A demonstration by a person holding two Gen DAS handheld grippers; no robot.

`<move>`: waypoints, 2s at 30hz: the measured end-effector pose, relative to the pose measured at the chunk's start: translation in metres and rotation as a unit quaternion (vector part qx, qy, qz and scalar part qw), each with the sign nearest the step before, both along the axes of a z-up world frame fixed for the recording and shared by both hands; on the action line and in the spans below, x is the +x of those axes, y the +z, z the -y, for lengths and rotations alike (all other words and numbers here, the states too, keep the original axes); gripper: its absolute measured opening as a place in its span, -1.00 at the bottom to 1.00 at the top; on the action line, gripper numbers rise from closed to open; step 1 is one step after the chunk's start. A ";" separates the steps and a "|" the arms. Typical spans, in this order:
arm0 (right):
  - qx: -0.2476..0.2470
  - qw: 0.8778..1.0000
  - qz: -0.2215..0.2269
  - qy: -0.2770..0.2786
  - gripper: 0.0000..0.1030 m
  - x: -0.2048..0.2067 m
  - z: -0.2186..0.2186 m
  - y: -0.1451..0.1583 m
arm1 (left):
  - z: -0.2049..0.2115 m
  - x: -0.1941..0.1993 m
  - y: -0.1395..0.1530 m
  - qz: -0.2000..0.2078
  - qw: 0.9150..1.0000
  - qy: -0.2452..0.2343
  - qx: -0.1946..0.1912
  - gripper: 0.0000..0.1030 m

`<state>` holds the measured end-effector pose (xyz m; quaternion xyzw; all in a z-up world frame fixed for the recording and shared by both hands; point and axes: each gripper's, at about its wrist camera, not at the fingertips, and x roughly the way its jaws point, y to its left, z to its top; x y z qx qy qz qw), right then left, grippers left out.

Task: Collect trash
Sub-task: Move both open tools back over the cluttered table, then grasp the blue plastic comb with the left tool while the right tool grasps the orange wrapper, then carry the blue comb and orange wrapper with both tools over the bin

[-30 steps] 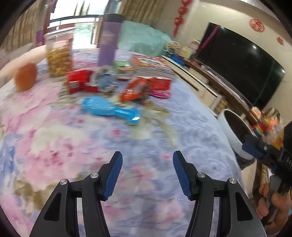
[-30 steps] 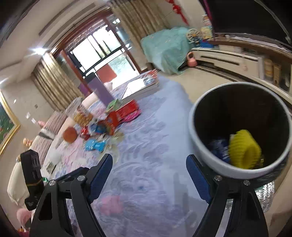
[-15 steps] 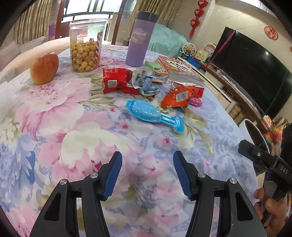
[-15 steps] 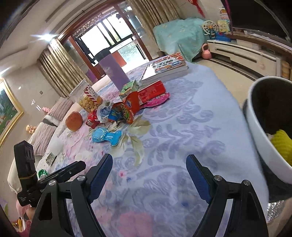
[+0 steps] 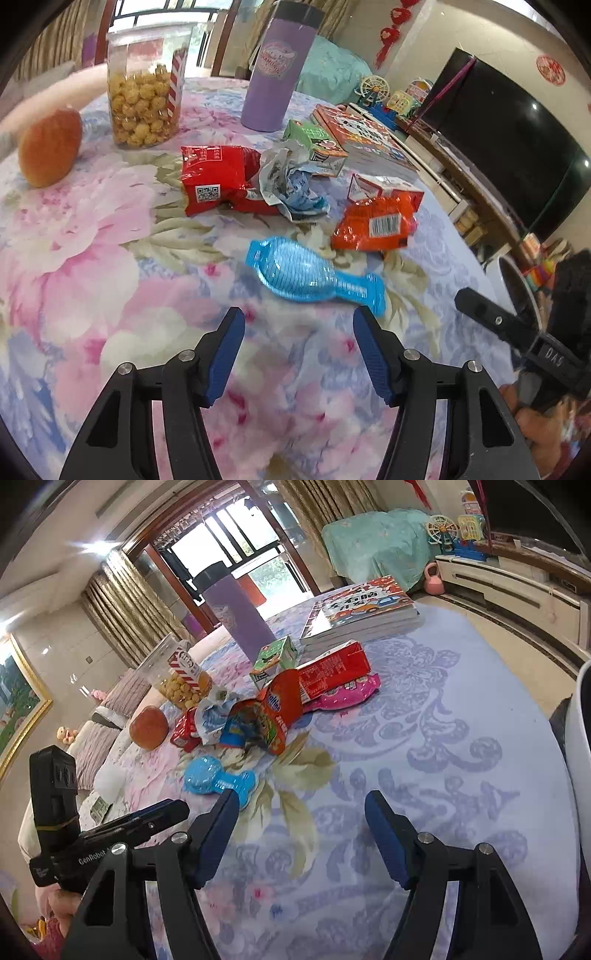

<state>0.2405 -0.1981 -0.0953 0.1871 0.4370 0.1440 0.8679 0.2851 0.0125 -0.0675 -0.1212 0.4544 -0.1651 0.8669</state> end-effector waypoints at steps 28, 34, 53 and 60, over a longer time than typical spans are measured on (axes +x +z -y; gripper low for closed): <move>0.036 0.998 0.008 0.043 0.34 0.048 -0.047 0.001 | -0.049 -0.014 -0.012 0.017 0.998 0.022 -0.057 -0.58; 0.011 0.999 -0.002 0.043 -0.03 0.064 -0.061 -0.008 | -0.052 -0.027 -0.014 0.002 0.998 -0.021 -0.053 -0.54; 0.025 0.999 -0.007 0.026 -0.91 0.000 -0.017 0.004 | 0.002 -0.042 -0.002 0.093 0.958 -0.170 0.214 0.51; 0.031 0.999 -0.002 0.009 -0.91 -0.025 0.000 0.013 | 0.011 -0.032 -0.008 0.077 0.961 -0.183 0.193 0.17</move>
